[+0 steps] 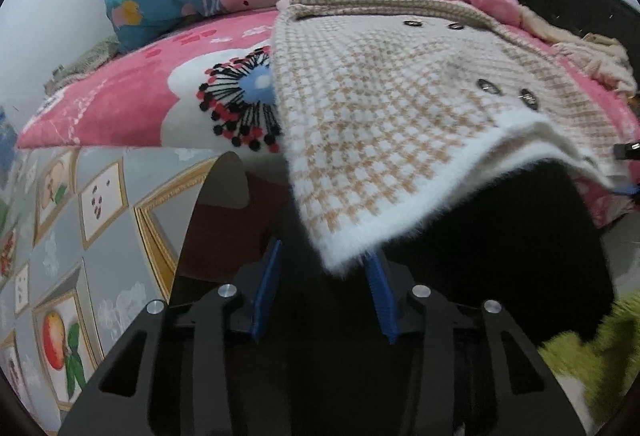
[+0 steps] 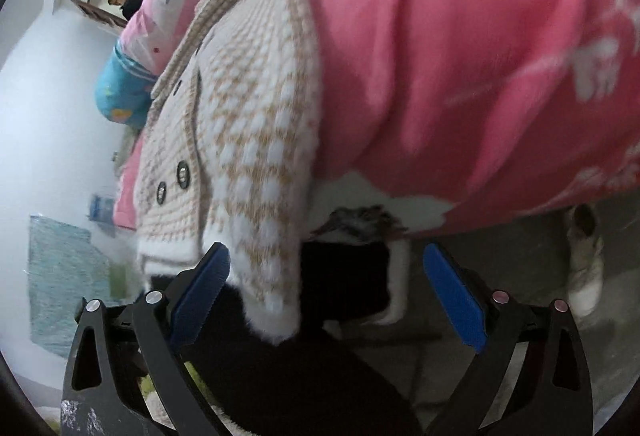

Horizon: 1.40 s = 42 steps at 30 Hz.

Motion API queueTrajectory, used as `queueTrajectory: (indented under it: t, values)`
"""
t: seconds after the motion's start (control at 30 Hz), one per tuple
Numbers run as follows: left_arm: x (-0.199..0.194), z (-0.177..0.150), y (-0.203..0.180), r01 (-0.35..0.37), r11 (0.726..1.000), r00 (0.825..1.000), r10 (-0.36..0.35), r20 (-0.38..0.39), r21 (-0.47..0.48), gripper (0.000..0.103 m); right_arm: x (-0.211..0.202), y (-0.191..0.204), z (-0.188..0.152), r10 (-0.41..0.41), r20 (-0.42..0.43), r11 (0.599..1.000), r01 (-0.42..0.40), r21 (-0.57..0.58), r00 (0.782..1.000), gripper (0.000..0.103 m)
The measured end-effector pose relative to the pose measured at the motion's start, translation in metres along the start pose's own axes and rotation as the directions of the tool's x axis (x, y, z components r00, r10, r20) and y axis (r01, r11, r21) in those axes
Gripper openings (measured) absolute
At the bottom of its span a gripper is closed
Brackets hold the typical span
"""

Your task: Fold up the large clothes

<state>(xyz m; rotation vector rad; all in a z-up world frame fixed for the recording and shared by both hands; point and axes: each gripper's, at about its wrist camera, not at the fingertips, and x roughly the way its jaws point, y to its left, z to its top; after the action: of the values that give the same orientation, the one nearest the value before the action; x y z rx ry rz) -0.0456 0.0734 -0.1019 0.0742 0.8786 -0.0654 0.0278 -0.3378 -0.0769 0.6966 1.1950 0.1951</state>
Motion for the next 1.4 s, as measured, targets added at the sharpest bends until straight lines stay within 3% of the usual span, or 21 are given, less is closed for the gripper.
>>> queueTrajectory:
  t: [0.07, 0.17, 0.27, 0.37, 0.53, 1.4]
  values:
    - [-0.012, -0.001, 0.002, 0.044, 0.999, 0.999, -0.044, 0.011, -0.010, 0.042, -0.001, -0.002, -0.001, 0.008, 0.010, 1.000, -0.009, 0.009, 1.000, 0.094]
    - [-0.028, 0.003, 0.002, 0.056, 0.998, 0.997, -0.056, 0.054, -0.005, 0.042, -0.004, -0.007, 0.004, 0.049, 0.024, 0.998, -0.050, 0.032, 0.999, 0.094]
    - [-0.022, 0.009, -0.003, 0.028, 0.999, 0.998, -0.030, 0.054, 0.025, 0.054, -0.002, -0.013, 0.010, 0.086, 0.020, 0.994, -0.087, 0.065, 0.996, 0.094]
    - [-0.001, 0.013, -0.020, -0.022, 0.995, 1.000, 0.021, 0.010, 0.098, 0.056, 0.004, -0.015, 0.015, 0.110, 0.009, 0.990, -0.110, 0.087, 0.994, 0.094]
    - [0.014, 0.012, -0.036, -0.097, 0.980, 0.995, 0.094, 0.026, 0.171, 0.060, 0.009, -0.016, 0.014, 0.128, -0.016, 0.987, -0.125, 0.101, 0.992, 0.093]
    - [0.026, 0.009, -0.033, -0.147, 0.977, 0.989, 0.143, 0.036, 0.154, 0.060, 0.019, -0.001, 0.026, 0.130, -0.048, 0.989, -0.126, 0.075, 0.990, 0.093]
